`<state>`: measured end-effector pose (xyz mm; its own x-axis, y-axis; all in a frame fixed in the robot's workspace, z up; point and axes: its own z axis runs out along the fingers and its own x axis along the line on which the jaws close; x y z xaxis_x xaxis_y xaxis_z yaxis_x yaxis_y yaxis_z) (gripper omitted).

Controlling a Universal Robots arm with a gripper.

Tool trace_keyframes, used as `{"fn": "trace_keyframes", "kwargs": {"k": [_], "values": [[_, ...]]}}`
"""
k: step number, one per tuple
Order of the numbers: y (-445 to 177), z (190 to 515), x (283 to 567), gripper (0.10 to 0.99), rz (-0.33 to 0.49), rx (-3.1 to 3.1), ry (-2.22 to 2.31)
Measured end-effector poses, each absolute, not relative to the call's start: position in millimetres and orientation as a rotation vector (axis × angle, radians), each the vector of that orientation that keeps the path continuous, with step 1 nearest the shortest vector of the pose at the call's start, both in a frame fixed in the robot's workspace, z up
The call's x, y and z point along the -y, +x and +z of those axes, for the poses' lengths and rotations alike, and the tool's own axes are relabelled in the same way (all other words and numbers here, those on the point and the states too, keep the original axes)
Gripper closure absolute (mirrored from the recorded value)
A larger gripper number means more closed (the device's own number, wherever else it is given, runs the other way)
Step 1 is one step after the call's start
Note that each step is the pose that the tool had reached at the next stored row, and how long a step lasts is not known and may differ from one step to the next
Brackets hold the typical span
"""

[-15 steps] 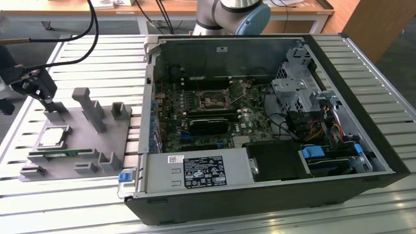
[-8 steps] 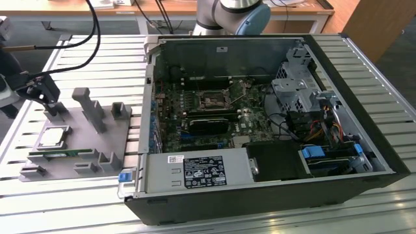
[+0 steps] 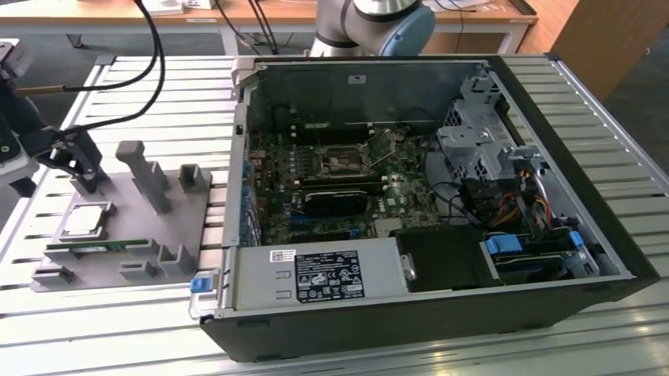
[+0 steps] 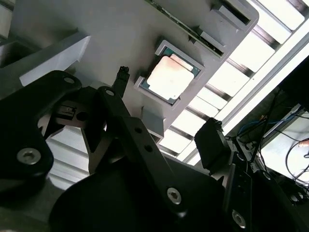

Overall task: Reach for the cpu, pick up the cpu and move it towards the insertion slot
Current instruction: 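Pick up the cpu and move it towards the insertion slot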

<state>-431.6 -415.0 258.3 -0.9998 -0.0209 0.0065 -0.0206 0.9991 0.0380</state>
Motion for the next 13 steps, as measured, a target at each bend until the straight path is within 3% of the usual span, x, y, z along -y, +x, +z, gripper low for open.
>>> {"fn": "trace_keyframes", "kwargs": {"k": [13], "values": [[-434.5,235.7,416.1,0.263,-0.060,3.134,0.032]]}}
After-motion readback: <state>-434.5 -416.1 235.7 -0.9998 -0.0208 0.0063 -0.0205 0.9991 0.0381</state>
